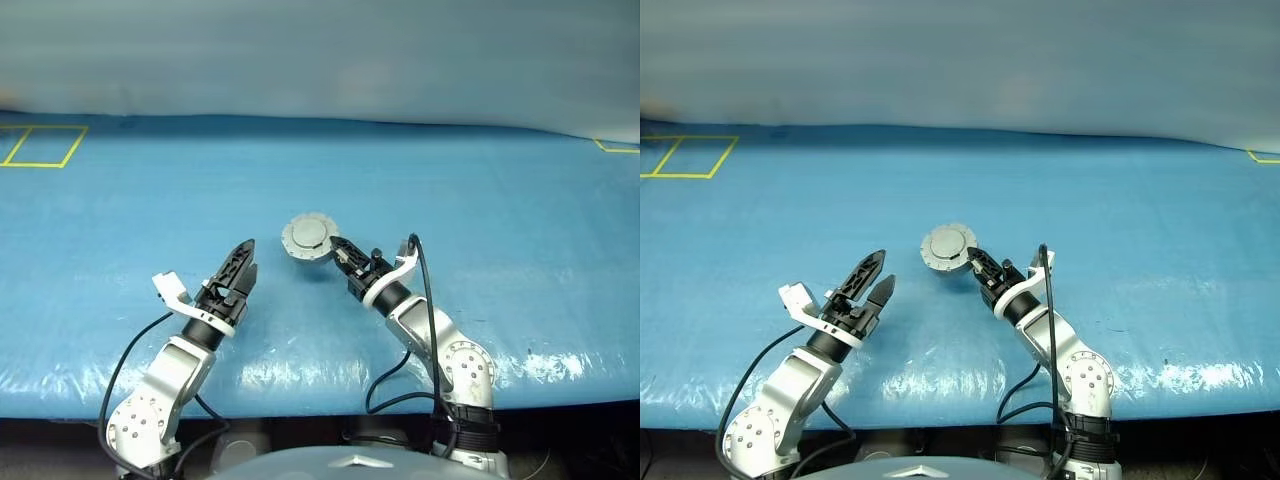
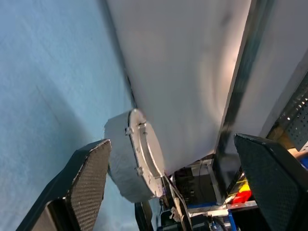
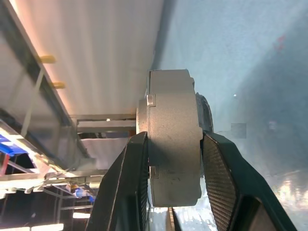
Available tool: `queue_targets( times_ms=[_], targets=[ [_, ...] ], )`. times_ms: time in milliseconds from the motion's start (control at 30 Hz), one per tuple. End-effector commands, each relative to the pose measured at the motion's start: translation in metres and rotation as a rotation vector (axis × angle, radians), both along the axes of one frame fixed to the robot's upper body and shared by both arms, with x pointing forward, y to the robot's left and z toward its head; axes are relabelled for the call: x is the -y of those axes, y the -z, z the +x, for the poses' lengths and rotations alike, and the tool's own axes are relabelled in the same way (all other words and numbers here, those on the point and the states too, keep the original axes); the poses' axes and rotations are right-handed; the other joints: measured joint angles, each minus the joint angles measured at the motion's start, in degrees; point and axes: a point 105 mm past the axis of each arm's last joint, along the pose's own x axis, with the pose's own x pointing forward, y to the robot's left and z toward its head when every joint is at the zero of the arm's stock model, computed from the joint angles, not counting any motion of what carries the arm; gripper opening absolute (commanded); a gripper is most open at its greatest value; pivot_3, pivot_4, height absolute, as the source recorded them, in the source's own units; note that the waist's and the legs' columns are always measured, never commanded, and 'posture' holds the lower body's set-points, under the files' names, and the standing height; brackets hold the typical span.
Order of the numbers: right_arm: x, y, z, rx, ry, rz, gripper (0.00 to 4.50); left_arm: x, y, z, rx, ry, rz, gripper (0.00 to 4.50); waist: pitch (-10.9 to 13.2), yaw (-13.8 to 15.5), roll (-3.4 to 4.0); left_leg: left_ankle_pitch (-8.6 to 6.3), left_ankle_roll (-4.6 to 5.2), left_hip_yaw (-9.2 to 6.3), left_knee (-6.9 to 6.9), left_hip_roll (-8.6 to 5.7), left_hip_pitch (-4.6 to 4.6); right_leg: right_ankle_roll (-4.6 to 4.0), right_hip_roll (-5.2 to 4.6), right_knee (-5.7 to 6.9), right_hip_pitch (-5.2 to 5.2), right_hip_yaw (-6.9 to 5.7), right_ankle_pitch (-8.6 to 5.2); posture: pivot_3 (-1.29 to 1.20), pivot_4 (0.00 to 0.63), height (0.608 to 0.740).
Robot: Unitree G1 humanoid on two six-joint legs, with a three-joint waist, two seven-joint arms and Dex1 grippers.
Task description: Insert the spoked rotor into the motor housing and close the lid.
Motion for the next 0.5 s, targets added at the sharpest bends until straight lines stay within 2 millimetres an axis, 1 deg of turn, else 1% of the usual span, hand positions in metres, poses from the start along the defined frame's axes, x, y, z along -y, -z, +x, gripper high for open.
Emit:
queue_targets(
  times_ms=[33,167,400,500],
  targets=[
    [-0.022,-0.045,-0.012,0.129,-0.076,0.127,1.30,0.007,-0.006,-0.002,0.021,0.039,-0.064,4.50,0.01,-0.10,0.01,0.00,0.00,0.00,0.00,0.01,0.00,0.00,0.01,0.00,0.00,0.00,0.00,0.00,0.150,0.740],
    [-0.035,-0.050,-0.025,0.132,-0.142,0.134,1.30,0.007,-0.010,-0.002,0.052,0.035,-0.094,4.50,0.04,-0.09,0.05,0.00,0.00,-0.01,-0.01,0.01,0.00,-0.01,0.01,0.00,-0.01,0.00,-0.01,0.00,0.150,0.740],
    [-0.044,-0.043,-0.036,0.101,-0.197,0.124,1.30,0.007,-0.009,-0.001,0.055,0.042,-0.111,4.50,0.05,0.00,0.05,0.00,0.00,-0.03,-0.01,0.00,-0.03,-0.01,-0.02,-0.08,0.00,-0.01,-0.01,0.00,0.150,0.740],
    [-0.047,-0.040,-0.041,0.092,-0.224,0.118,1.30,0.011,-0.004,-0.002,0.031,0.083,-0.104,4.50,0.06,-0.01,0.03,0.00,0.00,-0.03,-0.01,0.00,-0.05,-0.01,-0.02,-0.09,-0.01,-0.01,-0.01,0.00,0.150,0.740]
  ],
)
